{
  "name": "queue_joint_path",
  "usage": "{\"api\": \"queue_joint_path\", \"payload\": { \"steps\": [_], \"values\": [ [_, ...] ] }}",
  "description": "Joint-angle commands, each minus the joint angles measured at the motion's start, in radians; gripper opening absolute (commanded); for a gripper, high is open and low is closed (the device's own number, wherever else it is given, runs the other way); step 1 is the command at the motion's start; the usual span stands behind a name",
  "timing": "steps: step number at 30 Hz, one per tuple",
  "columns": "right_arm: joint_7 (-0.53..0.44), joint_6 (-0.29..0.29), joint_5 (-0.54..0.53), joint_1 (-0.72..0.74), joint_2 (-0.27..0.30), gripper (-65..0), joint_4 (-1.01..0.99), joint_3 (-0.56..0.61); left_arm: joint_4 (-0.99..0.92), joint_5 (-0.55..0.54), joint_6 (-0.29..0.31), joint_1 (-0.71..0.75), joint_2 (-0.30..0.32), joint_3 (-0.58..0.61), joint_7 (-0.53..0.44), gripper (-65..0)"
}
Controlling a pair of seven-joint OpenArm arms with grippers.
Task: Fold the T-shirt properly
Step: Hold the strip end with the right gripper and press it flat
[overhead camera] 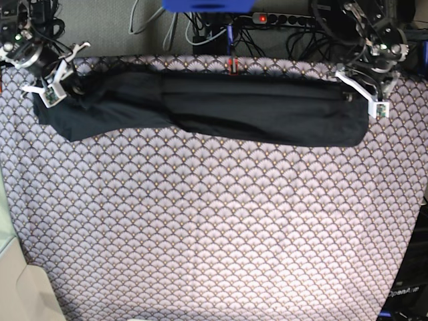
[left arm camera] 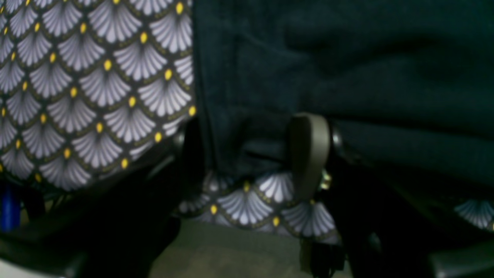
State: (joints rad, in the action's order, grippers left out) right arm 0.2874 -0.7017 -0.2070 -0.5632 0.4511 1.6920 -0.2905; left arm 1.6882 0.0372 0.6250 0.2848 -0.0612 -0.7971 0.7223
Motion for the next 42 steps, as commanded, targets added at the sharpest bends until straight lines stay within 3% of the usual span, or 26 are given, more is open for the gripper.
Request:
{"api": "queue_joint_path", "payload": {
  "steps": [1, 6, 9, 23, 30, 42],
  "values": [
    [-0.017, 0.004, -0.013, -0.002, 0.016, -49.0, 0.012, -0.009, 0.014, -0.007, 0.0, 0.0, 0.01, -0.003, -0.014, -32.1],
    [-0.017, 0.004, -0.012, -0.002, 0.021, -33.9, 0.012, -0.011, 0.014, -0.007, 0.0, 0.0, 0.01, -0.003, -0.014, -32.1],
    [-0.017, 0.004, -0.007, -0.004, 0.021, -29.6, 0.012, -0.026, 0.014, -0.007, 0.0, 0.0, 0.01, -0.003, -0.014, -32.1],
    [-0.026, 0.004, -0.006, 0.004, 0.076, -29.0, -0.129, -0.141, 0.014, -0.012, 0.0, -0.002, 0.01, -0.003, -0.016, -32.1],
    [-0.076, 0.004, -0.012, 0.006, 0.07, -29.0, -0.148, -0.244, 0.014, -0.013, 0.0, -0.002, 0.01, -0.005, -0.016, -32.1],
    [-0.072, 0.004, -0.006, 0.061, 0.062, -29.0, -0.146, -0.264, 0.026, -0.015, 0.002, 0.0, 0.005, -0.005, -0.016, -31.9]
  ]
}}
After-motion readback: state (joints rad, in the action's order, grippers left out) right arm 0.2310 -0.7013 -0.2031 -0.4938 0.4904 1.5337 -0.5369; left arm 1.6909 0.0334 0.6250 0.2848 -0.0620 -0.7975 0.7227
